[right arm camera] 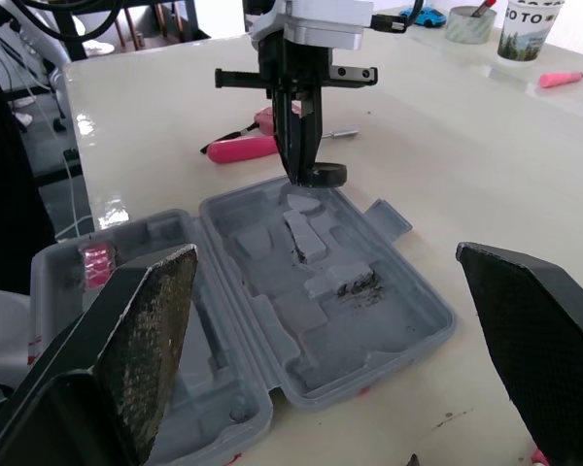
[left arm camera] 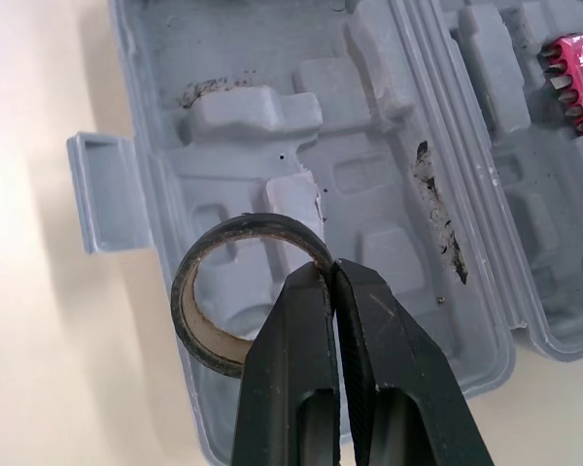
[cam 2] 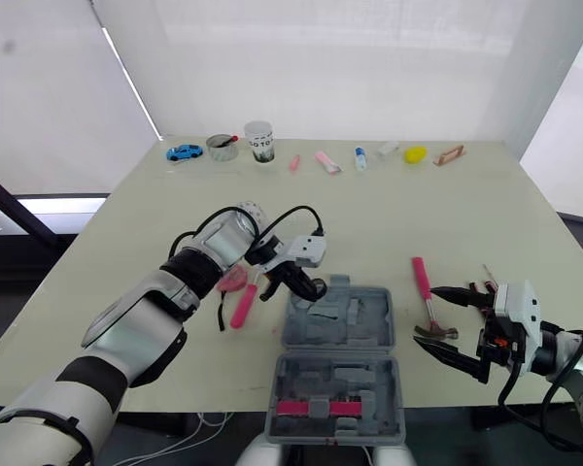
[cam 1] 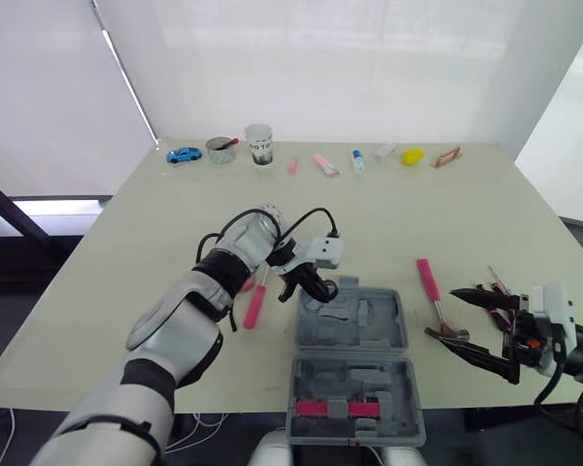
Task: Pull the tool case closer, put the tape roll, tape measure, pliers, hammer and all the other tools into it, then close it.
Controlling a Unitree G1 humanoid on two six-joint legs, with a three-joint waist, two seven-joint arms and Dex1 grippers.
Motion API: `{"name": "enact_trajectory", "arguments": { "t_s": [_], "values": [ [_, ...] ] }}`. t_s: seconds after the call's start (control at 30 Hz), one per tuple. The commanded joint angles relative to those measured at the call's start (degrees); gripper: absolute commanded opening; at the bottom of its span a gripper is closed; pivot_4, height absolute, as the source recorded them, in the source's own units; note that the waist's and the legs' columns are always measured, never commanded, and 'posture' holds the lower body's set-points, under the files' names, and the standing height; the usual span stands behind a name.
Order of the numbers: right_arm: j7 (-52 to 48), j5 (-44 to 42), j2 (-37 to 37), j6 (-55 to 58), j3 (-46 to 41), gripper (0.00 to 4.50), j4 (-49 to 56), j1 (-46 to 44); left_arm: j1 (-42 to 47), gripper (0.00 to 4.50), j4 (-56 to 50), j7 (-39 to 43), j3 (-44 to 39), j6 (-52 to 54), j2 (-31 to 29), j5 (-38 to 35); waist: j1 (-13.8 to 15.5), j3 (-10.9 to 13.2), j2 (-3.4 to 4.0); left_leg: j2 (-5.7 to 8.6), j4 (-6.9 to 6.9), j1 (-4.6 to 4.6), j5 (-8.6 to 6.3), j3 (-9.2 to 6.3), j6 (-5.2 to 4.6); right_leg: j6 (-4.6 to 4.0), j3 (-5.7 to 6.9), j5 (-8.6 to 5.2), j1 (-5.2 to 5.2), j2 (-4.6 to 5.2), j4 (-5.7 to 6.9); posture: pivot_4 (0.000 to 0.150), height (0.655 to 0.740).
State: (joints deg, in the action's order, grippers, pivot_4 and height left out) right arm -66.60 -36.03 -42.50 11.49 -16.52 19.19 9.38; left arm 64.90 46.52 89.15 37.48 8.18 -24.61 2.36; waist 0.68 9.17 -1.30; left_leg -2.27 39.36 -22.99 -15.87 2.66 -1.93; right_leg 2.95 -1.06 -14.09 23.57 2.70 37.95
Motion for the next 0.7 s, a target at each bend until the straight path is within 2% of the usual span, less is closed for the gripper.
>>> {"name": "enact_trajectory", "arguments": {
  "t_s": [0.03, 0.37, 0.7],
  "values": [
    [-1.3, -1.6, -1.2, 0.1, -2.3, 4.50, 0.5, 0.3, 0.8, 0.11, -0.2, 3.3, -1.3, 0.1, -0.7, -2.4, 0.0, 0.0, 0.00, 0.00, 0.00, 0.00, 0.00, -0.01, 0.00, 0.00, 0.00, 0.00, 0.00, 0.00, 0.00, 0.150, 0.7400],
    [-2.3, -0.7, -1.8, -0.6, -2.0, 4.50, -1.2, -0.1, -1.3, 0.11, -0.3, 3.3, -3.9, 4.9, -1.9, -3.5, 0.0, 0.0, 0.00, 0.00, 0.00, 0.00, 0.00, -0.01, 0.00, 0.00, 0.01, 0.00, 0.00, 0.00, 0.01, 0.150, 0.7400],
    [-2.0, -0.5, -1.8, -1.1, -2.6, 4.50, -1.6, -0.1, -0.3, 0.11, 7.2, 3.3, -6.4, 3.7, 1.0, -1.7, 0.0, 0.0, 0.00, 0.00, 0.01, 0.00, 0.00, 0.00, 0.00, 0.00, 0.01, 0.00, 0.00, 0.00, 0.00, 0.150, 0.7400]
  ]
}}
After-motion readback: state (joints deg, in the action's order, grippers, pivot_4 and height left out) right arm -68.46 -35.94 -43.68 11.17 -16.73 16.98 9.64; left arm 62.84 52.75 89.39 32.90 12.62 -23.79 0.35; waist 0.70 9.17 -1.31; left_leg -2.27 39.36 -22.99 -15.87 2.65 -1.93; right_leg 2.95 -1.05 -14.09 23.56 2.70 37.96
